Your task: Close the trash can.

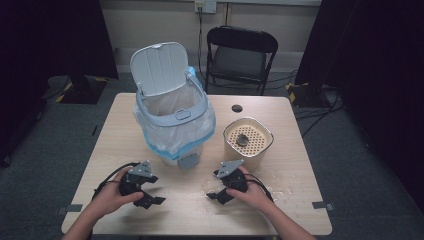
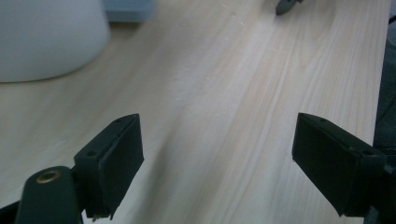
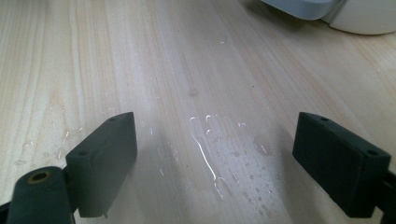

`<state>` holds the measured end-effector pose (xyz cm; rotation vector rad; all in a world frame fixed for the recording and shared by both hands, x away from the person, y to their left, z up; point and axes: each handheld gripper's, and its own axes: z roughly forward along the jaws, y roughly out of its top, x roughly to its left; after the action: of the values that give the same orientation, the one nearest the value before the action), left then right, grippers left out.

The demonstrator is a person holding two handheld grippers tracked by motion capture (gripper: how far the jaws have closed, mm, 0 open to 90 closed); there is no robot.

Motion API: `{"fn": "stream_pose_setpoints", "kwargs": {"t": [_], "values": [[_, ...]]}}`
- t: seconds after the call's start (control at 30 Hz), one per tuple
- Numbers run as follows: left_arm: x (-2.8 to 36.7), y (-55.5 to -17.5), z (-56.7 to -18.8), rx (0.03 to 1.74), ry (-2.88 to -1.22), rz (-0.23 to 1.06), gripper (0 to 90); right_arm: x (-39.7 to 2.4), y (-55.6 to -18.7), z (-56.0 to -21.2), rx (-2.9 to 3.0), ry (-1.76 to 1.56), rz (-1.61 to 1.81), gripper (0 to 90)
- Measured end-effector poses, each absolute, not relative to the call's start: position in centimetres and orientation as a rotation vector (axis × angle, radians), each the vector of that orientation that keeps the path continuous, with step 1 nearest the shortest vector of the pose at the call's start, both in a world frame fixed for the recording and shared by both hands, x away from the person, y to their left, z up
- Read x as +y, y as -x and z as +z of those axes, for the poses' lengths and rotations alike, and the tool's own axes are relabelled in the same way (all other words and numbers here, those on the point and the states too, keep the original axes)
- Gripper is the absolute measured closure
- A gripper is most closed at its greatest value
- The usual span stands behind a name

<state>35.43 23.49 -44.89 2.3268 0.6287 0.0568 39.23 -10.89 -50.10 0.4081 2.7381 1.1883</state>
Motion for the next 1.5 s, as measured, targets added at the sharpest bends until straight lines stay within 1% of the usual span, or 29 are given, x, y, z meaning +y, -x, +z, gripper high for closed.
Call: {"fn": "stream_pose_setpoints", "kwargs": {"t": [0.33,0.93,1.1,1.27,1.5], "values": [[26.4,-36.5,-41.5,0.715,-2.26,0.096,16.1,-10.9,-39.2,-50.1,2.738,-0.411,1.189,13.0],[28.9,-39.4,-36.2,0.797,-2.203,0.146,16.6,-10.9,-39.2,-50.1,2.738,-0.414,1.188,13.0],[29.5,-40.4,-34.5,0.81,-2.194,0.18,16.6,-10.9,-39.2,-50.1,2.737,-0.412,1.189,13.0],[30.0,-41.1,-33.4,0.833,-2.165,0.175,16.6,-10.9,-39.2,-50.1,2.735,-0.413,1.189,13.0],[30.2,-42.0,-32.0,0.836,-2.166,0.216,16.6,-10.9,-39.2,-50.1,2.735,-0.416,1.189,13.0]]}}
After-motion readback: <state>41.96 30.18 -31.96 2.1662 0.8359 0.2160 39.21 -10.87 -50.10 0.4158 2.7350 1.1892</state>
